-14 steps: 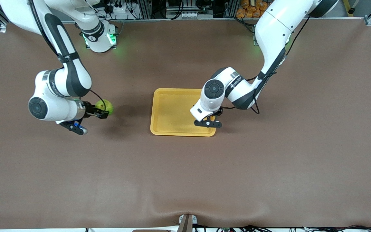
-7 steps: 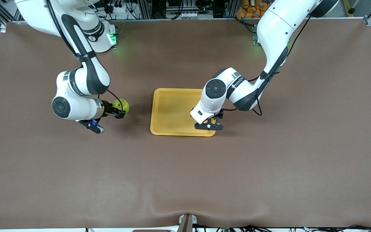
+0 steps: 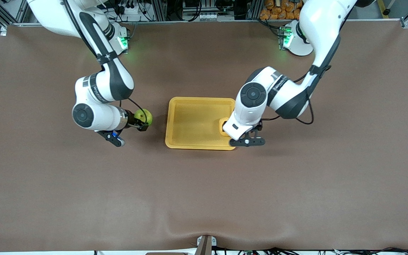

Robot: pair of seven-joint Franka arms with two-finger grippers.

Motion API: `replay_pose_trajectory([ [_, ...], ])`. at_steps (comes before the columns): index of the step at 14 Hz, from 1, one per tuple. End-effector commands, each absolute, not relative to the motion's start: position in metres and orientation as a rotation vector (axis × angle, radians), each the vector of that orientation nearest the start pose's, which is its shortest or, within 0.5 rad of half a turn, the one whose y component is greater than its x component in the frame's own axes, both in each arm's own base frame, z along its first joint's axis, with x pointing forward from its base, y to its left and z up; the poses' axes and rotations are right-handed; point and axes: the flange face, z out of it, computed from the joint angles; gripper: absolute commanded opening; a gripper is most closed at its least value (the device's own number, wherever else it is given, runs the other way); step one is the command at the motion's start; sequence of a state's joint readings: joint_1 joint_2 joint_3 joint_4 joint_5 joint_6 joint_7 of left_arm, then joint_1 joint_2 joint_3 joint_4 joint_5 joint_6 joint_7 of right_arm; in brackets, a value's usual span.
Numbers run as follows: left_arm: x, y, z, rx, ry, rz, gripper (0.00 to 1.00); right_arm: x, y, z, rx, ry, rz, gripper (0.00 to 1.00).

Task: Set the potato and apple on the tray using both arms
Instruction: 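Lower the potato onto the tray while the right gripper lifts the apple, then carry the apple over the tray while the left gripper withdraws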

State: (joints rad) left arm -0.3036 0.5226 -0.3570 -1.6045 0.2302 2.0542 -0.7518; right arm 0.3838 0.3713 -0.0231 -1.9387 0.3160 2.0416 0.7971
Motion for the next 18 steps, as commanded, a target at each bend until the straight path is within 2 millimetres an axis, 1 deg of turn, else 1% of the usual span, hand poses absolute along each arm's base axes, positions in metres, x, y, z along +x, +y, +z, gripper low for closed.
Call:
replay_pose_trajectory([
  [1,0.567,-0.360,0.360,-3.080,-0.065,0.033,1.00,0.551,0.254,0.271,-2.846,0.978,0.544,0.00],
  [2,0.570,-0.349,0.370,-3.074,-0.009,0.036,1.00,0.553,0.263,0.271,-2.843,0.997,0.540,0.00],
  [3,0.574,-0.333,0.384,-3.065,0.021,0.039,1.00,0.552,0.272,0.269,-2.839,1.021,0.541,0.00],
  [5,0.582,-0.303,0.399,-3.055,0.021,0.078,1.00,0.549,0.297,0.263,-2.844,1.048,0.547,0.00],
  [6,0.587,-0.287,0.409,-3.054,0.019,0.073,1.00,0.547,0.308,0.256,-2.835,1.069,0.564,0.00],
  [8,0.592,-0.256,0.429,-3.036,-0.007,0.085,1.00,0.540,0.334,0.250,-2.795,1.093,0.609,0.00],
  [10,0.598,-0.221,0.447,-3.024,-0.037,0.088,1.00,0.533,0.351,0.243,-2.777,1.120,0.593,0.00],
  [12,0.603,-0.188,0.462,-3.019,0.000,0.090,1.00,0.524,0.368,0.235,-2.782,1.131,0.580,0.00],
  [14,0.608,-0.152,0.476,-3.020,0.009,0.091,1.00,0.523,0.370,0.223,-2.780,1.141,0.562,0.01],
  [15,0.608,-0.139,0.482,-3.017,0.021,0.094,1.00,0.521,0.373,0.218,-2.786,1.137,0.564,0.04],
  [17,0.607,-0.120,0.505,-3.011,-0.015,0.070,1.00,0.520,0.375,0.213,-2.788,1.137,0.559,0.08],
  [18,0.607,-0.111,0.516,-3.007,-0.033,0.080,1.00,0.519,0.377,0.211,-2.790,1.134,0.554,0.16],
])
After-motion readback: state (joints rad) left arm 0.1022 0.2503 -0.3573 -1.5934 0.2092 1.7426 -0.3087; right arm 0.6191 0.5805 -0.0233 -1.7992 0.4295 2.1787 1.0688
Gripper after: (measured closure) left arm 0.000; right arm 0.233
